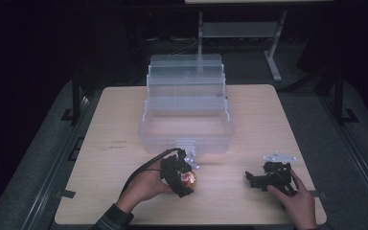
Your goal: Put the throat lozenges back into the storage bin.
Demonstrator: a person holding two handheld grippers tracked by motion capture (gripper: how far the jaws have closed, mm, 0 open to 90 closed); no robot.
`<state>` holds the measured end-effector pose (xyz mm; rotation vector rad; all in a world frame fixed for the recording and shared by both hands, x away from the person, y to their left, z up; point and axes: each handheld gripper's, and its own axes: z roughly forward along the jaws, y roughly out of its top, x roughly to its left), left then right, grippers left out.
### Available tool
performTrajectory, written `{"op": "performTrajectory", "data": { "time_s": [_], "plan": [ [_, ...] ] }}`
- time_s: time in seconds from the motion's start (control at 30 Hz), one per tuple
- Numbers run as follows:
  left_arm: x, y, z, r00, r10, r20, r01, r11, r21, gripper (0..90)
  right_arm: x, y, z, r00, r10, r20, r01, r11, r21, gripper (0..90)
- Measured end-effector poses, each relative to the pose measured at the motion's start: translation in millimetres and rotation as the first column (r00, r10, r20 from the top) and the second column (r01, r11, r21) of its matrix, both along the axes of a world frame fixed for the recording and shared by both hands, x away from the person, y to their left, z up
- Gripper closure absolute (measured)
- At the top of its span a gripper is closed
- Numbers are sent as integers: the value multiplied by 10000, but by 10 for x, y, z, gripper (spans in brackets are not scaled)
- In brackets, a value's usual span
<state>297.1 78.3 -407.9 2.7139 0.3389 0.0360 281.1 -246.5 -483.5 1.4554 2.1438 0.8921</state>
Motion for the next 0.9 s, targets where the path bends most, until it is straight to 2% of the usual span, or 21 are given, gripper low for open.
{"op": "performTrajectory", "data": {
  "time_s": [0.37,0.9],
  "plan": [
    [57,22,124,9999,82,72,-81,9999,-106,195,0,0,0,10000,3,1,-3,10000,-2,0],
    [157,52,385,9995,211,252,-203,9994,-296,195,0,-1,1,10000,11,-7,-11,10000,4,0]
  ]
}}
